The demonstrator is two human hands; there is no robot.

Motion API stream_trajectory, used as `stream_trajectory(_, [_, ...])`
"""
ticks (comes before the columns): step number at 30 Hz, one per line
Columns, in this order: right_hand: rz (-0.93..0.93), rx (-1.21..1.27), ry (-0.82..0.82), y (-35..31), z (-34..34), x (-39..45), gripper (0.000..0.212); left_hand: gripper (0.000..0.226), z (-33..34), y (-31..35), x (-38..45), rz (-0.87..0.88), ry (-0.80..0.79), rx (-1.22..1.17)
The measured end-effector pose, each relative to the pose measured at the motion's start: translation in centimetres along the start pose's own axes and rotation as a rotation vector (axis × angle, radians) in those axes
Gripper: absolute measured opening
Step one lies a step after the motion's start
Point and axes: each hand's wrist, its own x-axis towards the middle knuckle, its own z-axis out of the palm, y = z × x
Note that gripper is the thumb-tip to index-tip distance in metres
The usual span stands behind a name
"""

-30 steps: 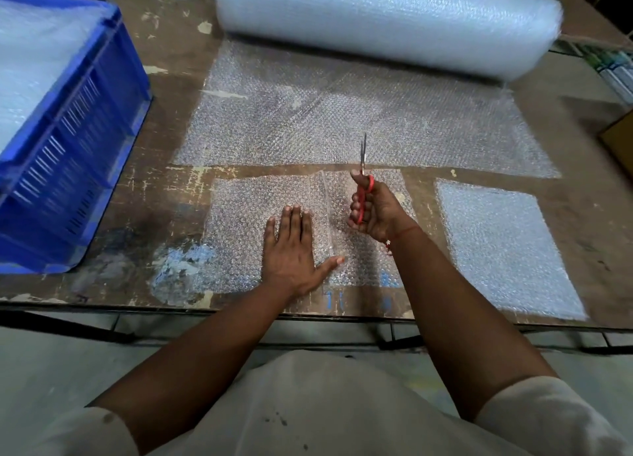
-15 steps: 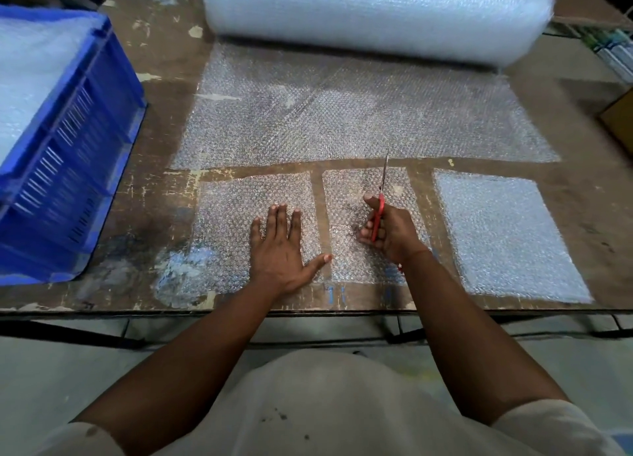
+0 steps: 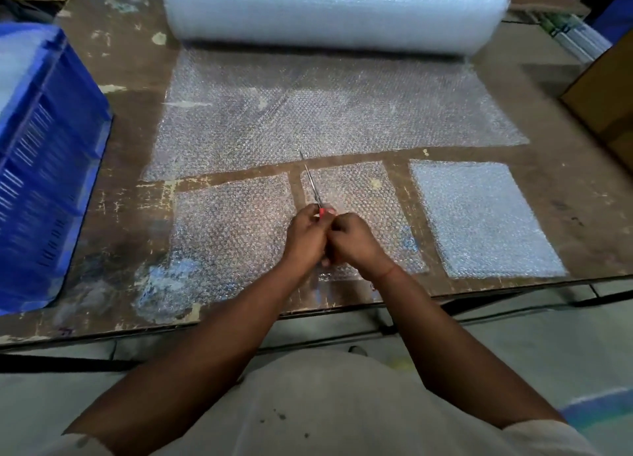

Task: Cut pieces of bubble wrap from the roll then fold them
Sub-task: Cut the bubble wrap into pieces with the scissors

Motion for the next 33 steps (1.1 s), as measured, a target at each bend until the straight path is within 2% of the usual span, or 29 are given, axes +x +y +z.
stream_trajectory(4, [0.013,-0.100,-0.140,0.0,-1.3,-0.4,0.033,0.020,1.1,-0.7,0.3,0.030,0.047,0.043])
stream_trajectory(7, [0.017,-0.114,-0.171,0.5,-2.6,-1.0,0.038,0.018,2.4,-0.8,0.6,0.119,0.054,0.149])
stream_trajectory(9, [0.019,-0.069,-0.144,0.9,-3.6,-1.7,0.034,0.018,3.0,-0.8,0.9,0.172,0.014,0.205])
stream_trajectory(12, [-0.019,-0.157,0.102,1.2,-4.9,-2.6,0.015,0.019,4.4,-0.5,0.7,0.265,-0.040,0.273])
stream_trajectory(16, [-0.125,-0.382,0.380,1.9,-6.5,-3.4,0.024,0.023,7.1,0.6,0.4,0.427,-0.087,0.307])
stream_trajectory(20, [-0.082,-0.419,0.481,2.8,-9.4,-4.4,0.017,0.032,10.2,1.1,1.1,0.481,-0.249,0.291])
stream_trajectory(22, [-0.069,-0.427,0.545,3.6,-11.4,-4.6,0.020,0.038,12.6,1.4,1.7,0.516,-0.314,0.301])
stream_trajectory(24, [-0.087,-0.417,0.645,4.8,-14.0,-4.2,0.021,0.052,15.6,1.9,2.3,0.552,-0.368,0.345])
stream_trajectory(27, [-0.060,-0.409,0.784,6.7,-18.2,-3.4,0.035,0.083,20.2,2.6,3.2,0.609,-0.381,0.478])
stream_trajectory(33, [0.065,-0.388,0.964,10.4,-28.7,-1.6,0.028,0.098,30.8,3.8,5.8,0.753,-0.442,0.712])
